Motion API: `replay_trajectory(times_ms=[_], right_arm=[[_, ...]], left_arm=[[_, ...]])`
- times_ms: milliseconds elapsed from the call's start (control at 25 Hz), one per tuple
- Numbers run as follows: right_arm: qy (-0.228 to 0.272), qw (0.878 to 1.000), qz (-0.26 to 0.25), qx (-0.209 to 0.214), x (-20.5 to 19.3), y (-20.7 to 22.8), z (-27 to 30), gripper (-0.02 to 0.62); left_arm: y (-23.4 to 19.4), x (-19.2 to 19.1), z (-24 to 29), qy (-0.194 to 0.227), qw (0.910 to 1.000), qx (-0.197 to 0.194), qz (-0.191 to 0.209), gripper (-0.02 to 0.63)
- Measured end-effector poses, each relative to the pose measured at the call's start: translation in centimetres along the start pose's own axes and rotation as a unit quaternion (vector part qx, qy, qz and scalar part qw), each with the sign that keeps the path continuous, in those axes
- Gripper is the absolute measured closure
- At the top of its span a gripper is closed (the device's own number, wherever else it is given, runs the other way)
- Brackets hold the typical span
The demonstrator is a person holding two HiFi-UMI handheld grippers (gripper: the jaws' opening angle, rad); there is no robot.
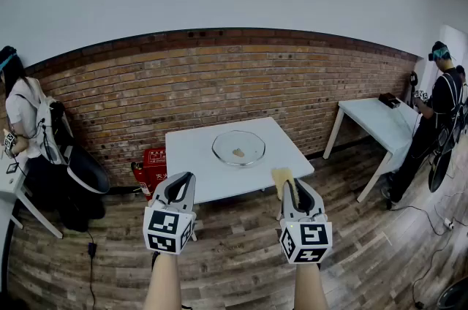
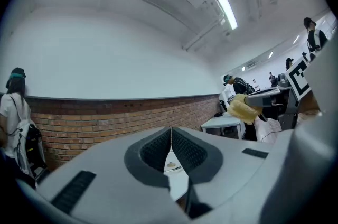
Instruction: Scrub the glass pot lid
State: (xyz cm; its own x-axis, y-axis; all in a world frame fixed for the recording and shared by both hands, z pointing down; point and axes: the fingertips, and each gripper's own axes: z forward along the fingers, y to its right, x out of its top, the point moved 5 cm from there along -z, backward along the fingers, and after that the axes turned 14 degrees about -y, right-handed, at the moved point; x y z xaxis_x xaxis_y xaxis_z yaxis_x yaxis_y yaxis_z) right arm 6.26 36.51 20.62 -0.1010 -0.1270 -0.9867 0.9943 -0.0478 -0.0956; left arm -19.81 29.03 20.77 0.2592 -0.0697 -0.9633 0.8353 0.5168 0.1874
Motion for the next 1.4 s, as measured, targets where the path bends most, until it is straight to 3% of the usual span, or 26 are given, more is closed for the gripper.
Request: replay_trajectory(times_ms=[760,1400], right_arm=[[0.018,1.0,0.004,0.009,-0.1,1.1,-1.3,0.537],[0.013,0.999,0.008,0.032,-2.4,6.4,-1.2,0.537]], left_arm=[[1.0,0.1,-0.5,-0.006,0.9999,0.008,-0.004,0.589],[7.5,0.6,1.9,-0.016,0.9998,0.011,0.004,0.589]])
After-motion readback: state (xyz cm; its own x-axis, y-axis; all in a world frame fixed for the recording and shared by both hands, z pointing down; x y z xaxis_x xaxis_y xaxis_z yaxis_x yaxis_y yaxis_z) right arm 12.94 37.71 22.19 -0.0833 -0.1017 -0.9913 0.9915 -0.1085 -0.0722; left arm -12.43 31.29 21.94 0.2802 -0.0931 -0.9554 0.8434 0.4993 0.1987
